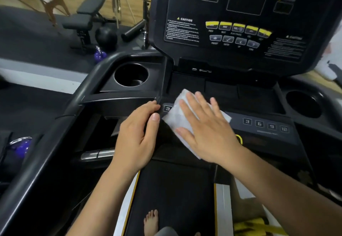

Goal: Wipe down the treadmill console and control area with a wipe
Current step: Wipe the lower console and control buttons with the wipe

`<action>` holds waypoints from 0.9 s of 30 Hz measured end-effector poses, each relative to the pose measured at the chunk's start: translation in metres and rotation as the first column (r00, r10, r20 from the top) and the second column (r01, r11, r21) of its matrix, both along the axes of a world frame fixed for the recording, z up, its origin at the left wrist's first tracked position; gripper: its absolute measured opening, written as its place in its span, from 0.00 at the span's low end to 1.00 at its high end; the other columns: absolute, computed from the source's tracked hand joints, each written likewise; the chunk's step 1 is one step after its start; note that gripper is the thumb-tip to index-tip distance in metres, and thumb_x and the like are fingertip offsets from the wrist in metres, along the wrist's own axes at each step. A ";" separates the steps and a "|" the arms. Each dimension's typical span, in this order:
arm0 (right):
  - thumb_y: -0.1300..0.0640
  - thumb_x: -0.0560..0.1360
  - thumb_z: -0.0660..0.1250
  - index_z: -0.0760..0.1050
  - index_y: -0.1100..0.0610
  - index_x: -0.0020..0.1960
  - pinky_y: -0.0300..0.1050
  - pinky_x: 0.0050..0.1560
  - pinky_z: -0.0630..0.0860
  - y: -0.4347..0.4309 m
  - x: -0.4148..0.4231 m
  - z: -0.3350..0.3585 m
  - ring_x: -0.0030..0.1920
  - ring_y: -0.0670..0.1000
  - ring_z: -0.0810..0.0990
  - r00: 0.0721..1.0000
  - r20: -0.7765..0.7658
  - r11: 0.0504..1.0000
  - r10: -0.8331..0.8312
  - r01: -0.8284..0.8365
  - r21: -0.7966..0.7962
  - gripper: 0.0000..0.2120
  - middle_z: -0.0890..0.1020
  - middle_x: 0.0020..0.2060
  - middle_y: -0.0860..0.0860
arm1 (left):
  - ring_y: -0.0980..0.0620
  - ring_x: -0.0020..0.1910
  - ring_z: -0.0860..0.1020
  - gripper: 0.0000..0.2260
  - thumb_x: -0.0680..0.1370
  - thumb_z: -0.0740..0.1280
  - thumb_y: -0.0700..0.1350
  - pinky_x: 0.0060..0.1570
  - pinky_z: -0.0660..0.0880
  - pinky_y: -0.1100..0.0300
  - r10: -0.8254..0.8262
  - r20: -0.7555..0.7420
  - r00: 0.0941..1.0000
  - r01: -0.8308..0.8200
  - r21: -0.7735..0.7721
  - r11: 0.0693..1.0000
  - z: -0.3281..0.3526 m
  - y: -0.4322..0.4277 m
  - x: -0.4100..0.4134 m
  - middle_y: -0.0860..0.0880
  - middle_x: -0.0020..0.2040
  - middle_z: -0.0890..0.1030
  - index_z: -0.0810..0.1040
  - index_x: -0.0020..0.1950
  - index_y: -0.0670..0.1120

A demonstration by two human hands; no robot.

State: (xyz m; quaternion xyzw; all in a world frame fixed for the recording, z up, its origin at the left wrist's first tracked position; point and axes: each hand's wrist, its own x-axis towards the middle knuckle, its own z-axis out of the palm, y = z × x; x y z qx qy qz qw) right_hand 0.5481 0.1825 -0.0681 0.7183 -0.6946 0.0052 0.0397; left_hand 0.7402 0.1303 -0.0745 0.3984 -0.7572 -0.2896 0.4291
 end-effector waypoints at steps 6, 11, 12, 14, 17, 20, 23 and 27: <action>0.35 0.79 0.36 0.46 0.53 0.79 0.60 0.76 0.46 0.075 -0.082 -0.006 0.78 0.54 0.42 0.955 -0.012 0.955 -0.296 0.296 0.002 0.35 0.47 0.79 0.53 | 0.56 0.71 0.70 0.20 0.81 0.56 0.52 0.71 0.67 0.51 -0.153 0.096 0.984 0.154 -0.004 0.988 0.004 0.010 -0.040 0.52 0.67 0.76 0.78 0.65 0.44; 0.41 0.82 0.48 0.51 0.56 0.78 0.65 0.72 0.59 0.139 -0.132 -0.013 0.75 0.60 0.59 0.794 0.102 0.800 -0.599 0.599 0.028 0.30 0.58 0.77 0.58 | 0.57 0.73 0.67 0.21 0.82 0.55 0.54 0.74 0.62 0.52 -0.272 0.177 0.946 0.282 -0.030 0.959 0.002 0.019 -0.074 0.55 0.68 0.72 0.77 0.66 0.44; 0.42 0.81 0.49 0.53 0.55 0.77 0.66 0.70 0.62 0.149 -0.131 -0.016 0.72 0.60 0.64 0.745 0.199 0.762 -0.637 0.647 0.019 0.29 0.64 0.74 0.58 | 0.57 0.73 0.67 0.21 0.82 0.55 0.54 0.74 0.62 0.52 -0.286 0.188 0.940 0.296 -0.031 0.955 0.001 0.021 -0.077 0.55 0.68 0.72 0.77 0.66 0.44; 0.44 0.82 0.50 0.60 0.56 0.73 0.65 0.68 0.67 0.168 -0.122 -0.021 0.64 0.60 0.73 0.633 0.393 0.692 -0.667 0.722 0.011 0.25 0.75 0.62 0.56 | 0.57 0.73 0.67 0.21 0.82 0.55 0.54 0.74 0.62 0.53 -0.300 0.208 0.931 0.314 -0.034 0.949 0.000 0.025 -0.082 0.56 0.68 0.72 0.77 0.67 0.45; 0.47 0.82 0.49 0.68 0.59 0.68 0.60 0.63 0.73 0.182 -0.110 -0.020 0.55 0.59 0.79 0.606 0.460 0.676 -0.649 0.737 -0.017 0.22 0.81 0.49 0.54 | 0.57 0.73 0.67 0.21 0.82 0.55 0.54 0.75 0.59 0.54 -0.302 0.239 0.923 0.322 -0.050 0.945 -0.002 0.030 -0.088 0.57 0.68 0.71 0.77 0.66 0.45; 0.42 0.80 0.45 0.68 0.57 0.65 0.54 0.39 0.79 0.155 -0.120 -0.012 0.37 0.52 0.79 0.577 0.465 0.662 -0.671 0.749 0.026 0.25 0.79 0.38 0.50 | 0.57 0.73 0.67 0.21 0.82 0.55 0.54 0.75 0.58 0.54 -0.306 0.256 0.917 0.332 -0.063 0.941 0.001 0.030 -0.092 0.56 0.68 0.72 0.77 0.66 0.44; 0.40 0.80 0.44 0.63 0.58 0.68 0.55 0.37 0.79 0.115 -0.131 -0.014 0.40 0.56 0.79 0.601 0.375 0.625 -0.706 0.777 -0.070 0.28 0.79 0.46 0.56 | 0.57 0.73 0.67 0.20 0.82 0.56 0.53 0.76 0.57 0.56 -0.313 0.246 0.917 0.340 -0.074 0.938 0.007 0.031 -0.096 0.55 0.67 0.72 0.77 0.66 0.43; 0.44 0.81 0.49 0.55 0.58 0.75 0.53 0.41 0.81 0.122 -0.117 -0.017 0.59 0.57 0.76 0.711 0.257 0.702 -0.655 0.698 -0.143 0.27 0.71 0.66 0.59 | 0.57 0.73 0.67 0.20 0.82 0.57 0.52 0.75 0.57 0.59 -0.307 0.246 0.919 0.335 -0.078 0.939 0.009 0.032 -0.092 0.55 0.68 0.72 0.77 0.66 0.43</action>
